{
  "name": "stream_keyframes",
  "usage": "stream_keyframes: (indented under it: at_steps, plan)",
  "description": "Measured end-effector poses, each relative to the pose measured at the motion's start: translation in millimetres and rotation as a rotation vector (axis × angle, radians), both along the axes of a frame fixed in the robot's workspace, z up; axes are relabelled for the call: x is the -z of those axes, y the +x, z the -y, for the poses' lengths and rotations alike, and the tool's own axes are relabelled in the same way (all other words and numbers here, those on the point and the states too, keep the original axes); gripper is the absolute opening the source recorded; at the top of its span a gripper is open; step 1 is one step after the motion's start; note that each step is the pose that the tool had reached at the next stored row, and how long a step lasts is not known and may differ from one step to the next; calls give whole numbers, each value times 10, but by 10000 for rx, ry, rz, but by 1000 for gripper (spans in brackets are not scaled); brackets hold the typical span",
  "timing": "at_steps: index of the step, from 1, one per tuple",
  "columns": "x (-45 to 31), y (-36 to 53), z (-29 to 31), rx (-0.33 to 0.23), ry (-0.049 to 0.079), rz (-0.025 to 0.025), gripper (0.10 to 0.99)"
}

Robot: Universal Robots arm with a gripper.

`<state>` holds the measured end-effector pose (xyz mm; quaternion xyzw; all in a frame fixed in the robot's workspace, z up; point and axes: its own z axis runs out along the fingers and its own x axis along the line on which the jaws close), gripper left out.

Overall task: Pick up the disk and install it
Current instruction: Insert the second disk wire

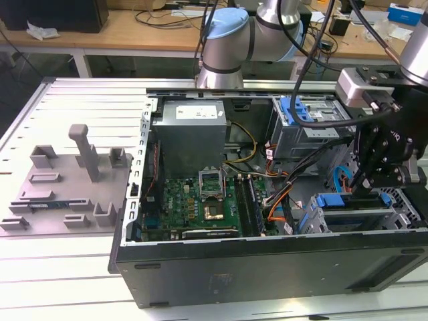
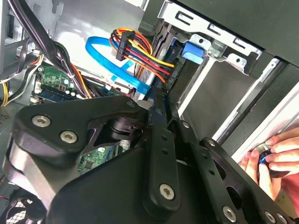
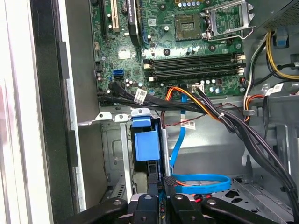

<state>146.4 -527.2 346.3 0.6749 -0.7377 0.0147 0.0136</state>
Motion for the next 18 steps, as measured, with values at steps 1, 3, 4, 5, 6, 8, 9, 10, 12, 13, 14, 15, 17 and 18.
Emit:
stream_keyframes:
  at_steps: [1,3,4,5,6,8,9,10,12,13,14,15,17,18]
  plan:
    - [2,1,0,0,-2,-5,161]
    - [8,3,0,0,-17,-20,161]
    - [12,2,0,0,-22,-22,161]
    - [16,2,0,0,-27,-23,161]
    - [19,2,0,0,-33,-23,161]
    - [27,3,0,-1,-47,-23,161]
    - [36,3,0,-3,-47,-23,161]
    - [44,2,0,-5,-52,-23,161]
    - [58,2,0,-10,-58,-23,161]
    - [66,2,0,-14,-61,-23,161]
    - [81,-3,0,-17,-76,-21,161]
    - [86,-15,0,-21,-90,-21,161]
    - [85,-29,1,-18,-82,-25,173]
    - [67,-31,0,-20,-77,-23,231]
